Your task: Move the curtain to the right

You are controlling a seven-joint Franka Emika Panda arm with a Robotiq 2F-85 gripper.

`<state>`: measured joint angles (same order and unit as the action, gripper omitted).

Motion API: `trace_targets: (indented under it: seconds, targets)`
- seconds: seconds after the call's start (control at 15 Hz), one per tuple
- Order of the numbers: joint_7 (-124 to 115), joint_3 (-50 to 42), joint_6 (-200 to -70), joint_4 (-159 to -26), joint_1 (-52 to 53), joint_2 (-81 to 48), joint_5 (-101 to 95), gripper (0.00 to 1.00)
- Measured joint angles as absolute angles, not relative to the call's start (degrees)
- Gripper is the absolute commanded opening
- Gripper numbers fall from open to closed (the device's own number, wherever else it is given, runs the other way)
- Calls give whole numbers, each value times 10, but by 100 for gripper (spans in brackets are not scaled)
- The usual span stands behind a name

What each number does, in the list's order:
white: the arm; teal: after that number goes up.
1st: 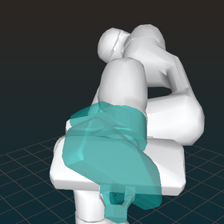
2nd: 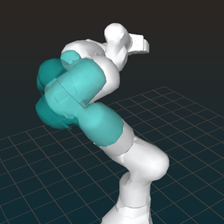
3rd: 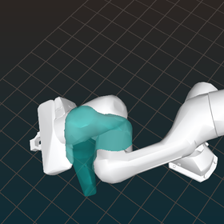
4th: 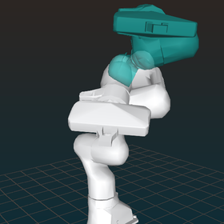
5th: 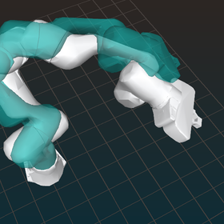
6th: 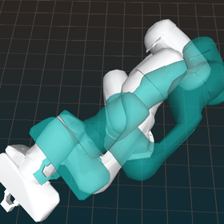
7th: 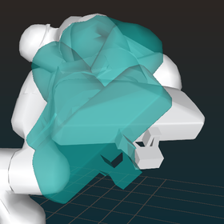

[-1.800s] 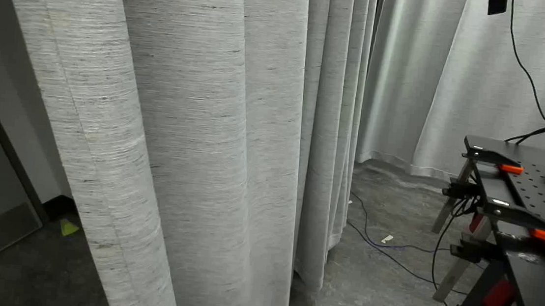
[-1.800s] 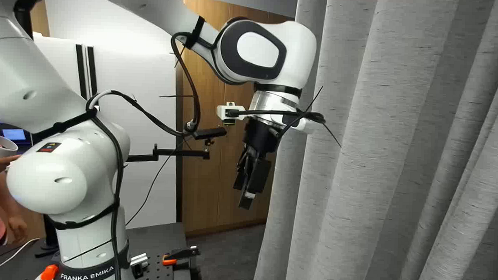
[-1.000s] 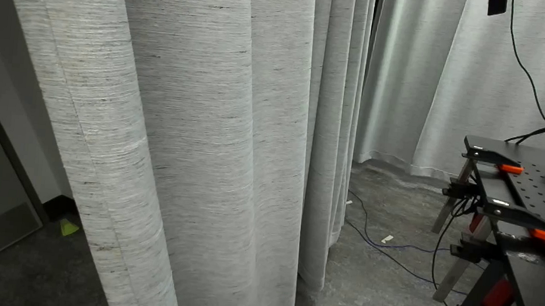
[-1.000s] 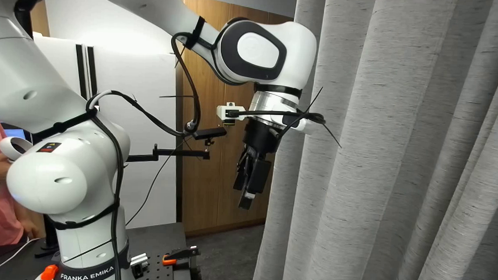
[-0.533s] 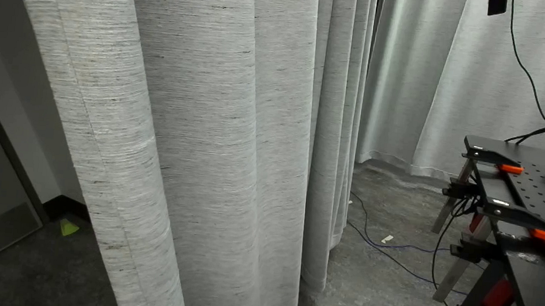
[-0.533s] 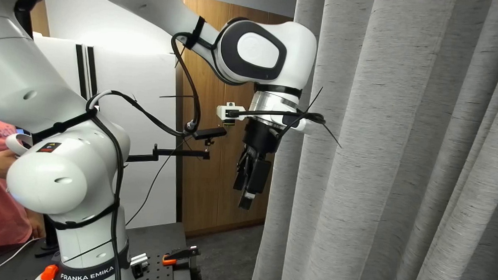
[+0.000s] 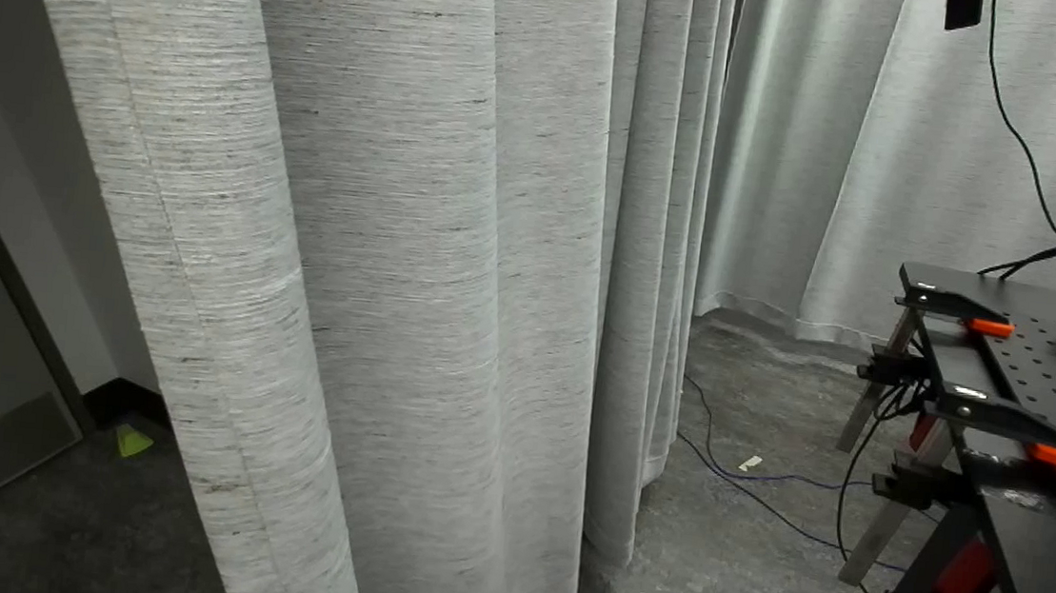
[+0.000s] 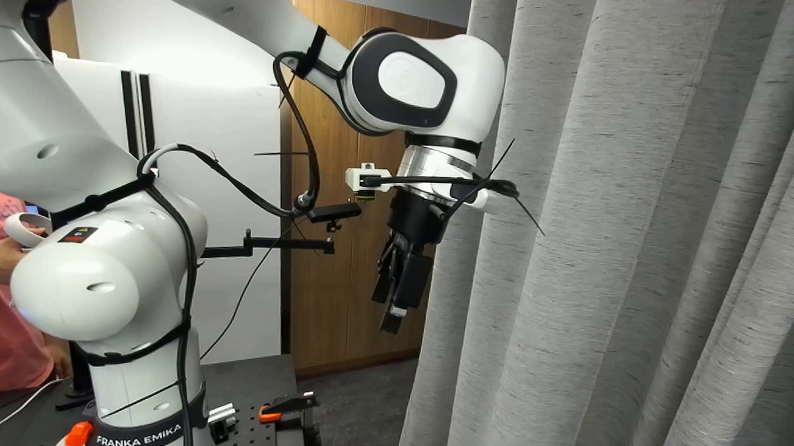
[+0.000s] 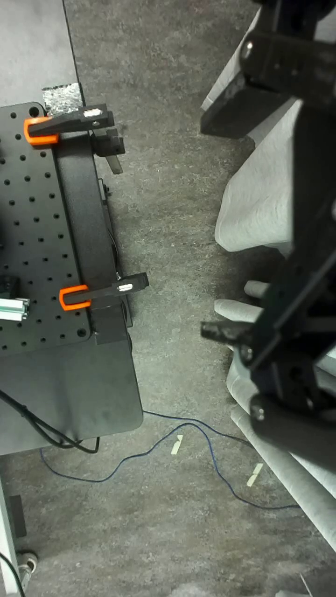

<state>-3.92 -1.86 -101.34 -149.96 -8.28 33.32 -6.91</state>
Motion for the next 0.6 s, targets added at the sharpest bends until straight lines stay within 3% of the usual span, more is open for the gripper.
trace_targets:
  seconds: [0.6]
  targets:
    - [-39, -5, -1055, -1500, -72, 332, -70, 100]
